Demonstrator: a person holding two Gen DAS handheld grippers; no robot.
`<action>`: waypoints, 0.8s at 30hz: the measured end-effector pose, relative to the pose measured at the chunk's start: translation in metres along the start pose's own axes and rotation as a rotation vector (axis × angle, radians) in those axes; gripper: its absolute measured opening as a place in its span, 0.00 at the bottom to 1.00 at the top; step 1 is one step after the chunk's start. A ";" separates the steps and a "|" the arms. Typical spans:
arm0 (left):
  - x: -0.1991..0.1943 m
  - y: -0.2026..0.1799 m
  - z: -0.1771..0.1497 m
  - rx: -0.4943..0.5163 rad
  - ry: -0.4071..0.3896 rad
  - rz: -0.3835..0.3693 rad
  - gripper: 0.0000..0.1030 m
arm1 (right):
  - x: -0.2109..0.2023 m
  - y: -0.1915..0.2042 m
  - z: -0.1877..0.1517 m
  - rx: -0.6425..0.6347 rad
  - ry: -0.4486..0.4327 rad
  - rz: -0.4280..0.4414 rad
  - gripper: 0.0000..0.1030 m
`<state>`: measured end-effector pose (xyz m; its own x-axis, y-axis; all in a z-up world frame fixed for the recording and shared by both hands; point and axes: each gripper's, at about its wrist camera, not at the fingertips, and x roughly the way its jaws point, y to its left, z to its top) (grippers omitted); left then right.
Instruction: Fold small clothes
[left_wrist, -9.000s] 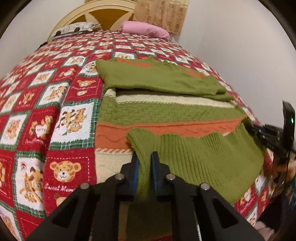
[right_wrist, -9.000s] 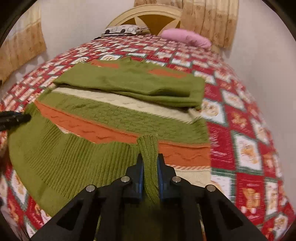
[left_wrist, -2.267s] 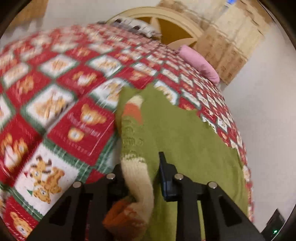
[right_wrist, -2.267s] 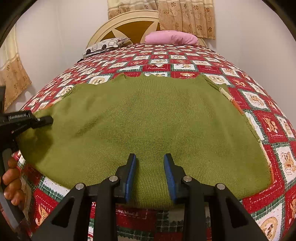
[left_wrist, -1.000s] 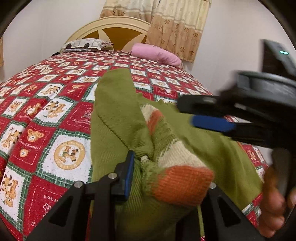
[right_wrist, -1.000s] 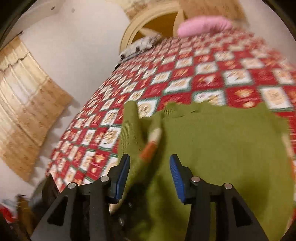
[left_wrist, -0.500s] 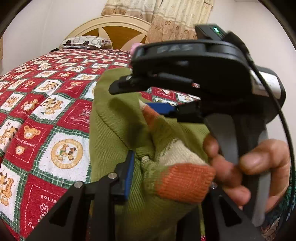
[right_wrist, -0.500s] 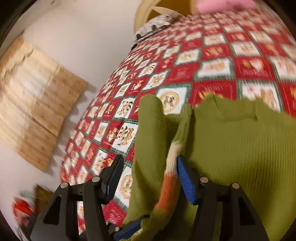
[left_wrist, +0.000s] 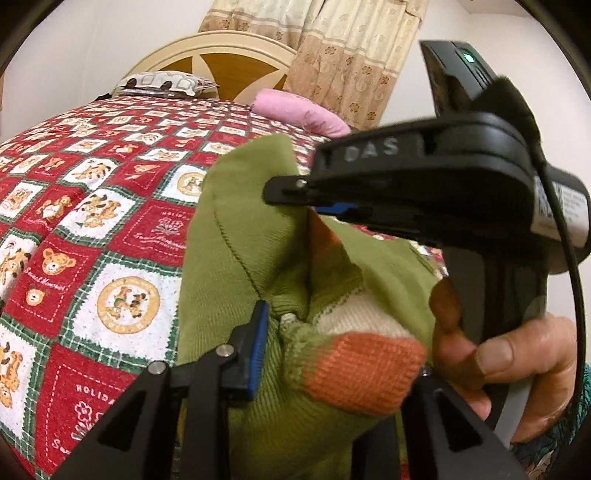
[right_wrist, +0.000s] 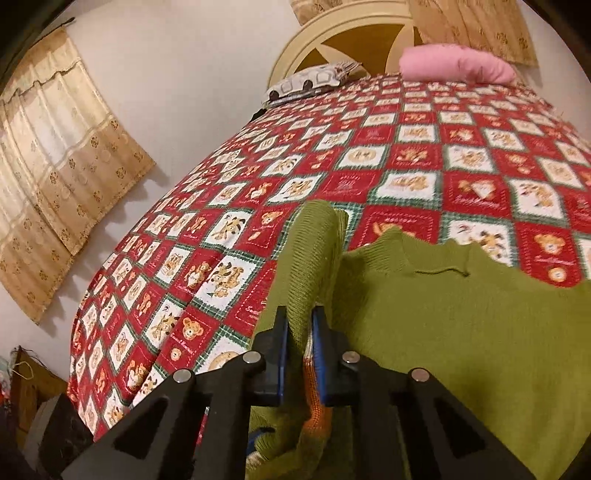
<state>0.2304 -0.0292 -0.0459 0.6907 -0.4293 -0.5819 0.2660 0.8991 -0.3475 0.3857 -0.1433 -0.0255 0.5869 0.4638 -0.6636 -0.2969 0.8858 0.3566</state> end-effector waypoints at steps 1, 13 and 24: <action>-0.004 -0.004 0.001 0.007 -0.009 -0.010 0.25 | -0.006 -0.002 0.000 0.003 -0.008 -0.001 0.11; -0.007 -0.060 0.011 0.123 -0.008 -0.013 0.23 | -0.059 -0.040 0.001 0.016 -0.048 -0.075 0.11; 0.004 -0.103 0.011 0.186 0.024 -0.032 0.23 | -0.092 -0.071 -0.003 0.012 -0.066 -0.142 0.11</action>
<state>0.2130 -0.1225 -0.0043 0.6644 -0.4577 -0.5909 0.4087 0.8844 -0.2255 0.3503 -0.2484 0.0078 0.6708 0.3315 -0.6634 -0.1986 0.9422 0.2700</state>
